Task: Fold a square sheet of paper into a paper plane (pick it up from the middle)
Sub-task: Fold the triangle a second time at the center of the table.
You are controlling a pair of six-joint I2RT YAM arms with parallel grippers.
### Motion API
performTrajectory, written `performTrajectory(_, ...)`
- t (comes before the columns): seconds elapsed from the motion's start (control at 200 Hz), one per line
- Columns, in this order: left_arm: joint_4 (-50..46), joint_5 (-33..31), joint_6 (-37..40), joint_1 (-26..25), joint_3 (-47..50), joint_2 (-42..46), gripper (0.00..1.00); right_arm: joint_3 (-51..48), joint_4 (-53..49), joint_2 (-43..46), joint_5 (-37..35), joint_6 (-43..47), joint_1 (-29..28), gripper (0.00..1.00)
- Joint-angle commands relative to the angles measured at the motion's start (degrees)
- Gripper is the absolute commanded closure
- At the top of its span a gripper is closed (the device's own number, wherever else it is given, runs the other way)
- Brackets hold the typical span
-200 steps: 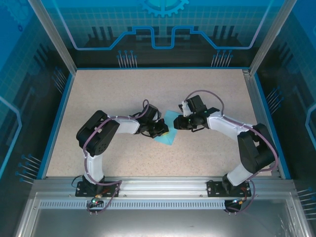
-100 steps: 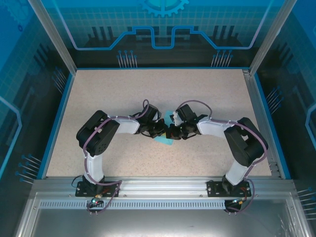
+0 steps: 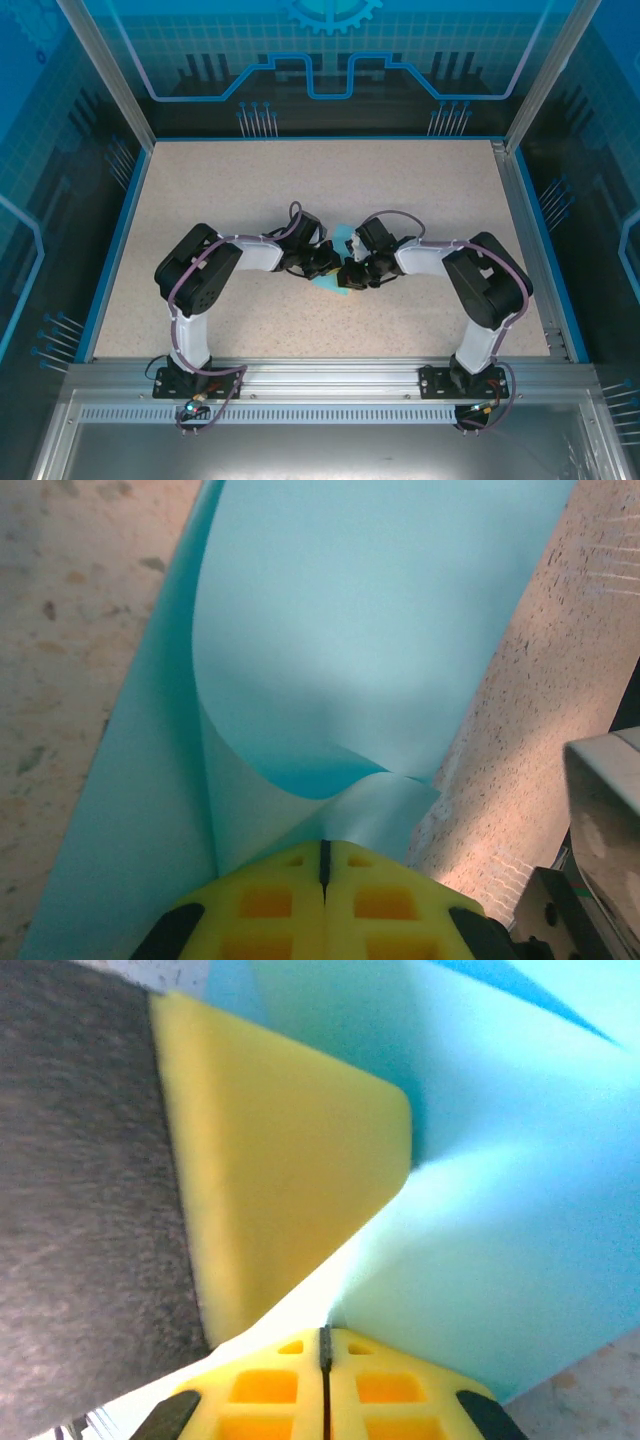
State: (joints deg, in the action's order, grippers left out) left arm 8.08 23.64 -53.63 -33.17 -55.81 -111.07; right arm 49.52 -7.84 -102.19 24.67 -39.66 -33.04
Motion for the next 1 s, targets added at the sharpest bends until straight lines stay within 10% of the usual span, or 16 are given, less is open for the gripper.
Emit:
performTrajectory(0.0, -2.63, -1.13, 1.53, -0.36, 0.93, -1.87, 1.0, -1.59, -0.93, -1.91, -0.92, 0.44, -0.1, 0.93)
performTrajectory(0.995, -2.8, -1.31, 1.67, -0.4, 1.12, -1.87, 1.0, -4.6, -4.01, 2.47, -1.59, 2.65, -0.67, 0.92)
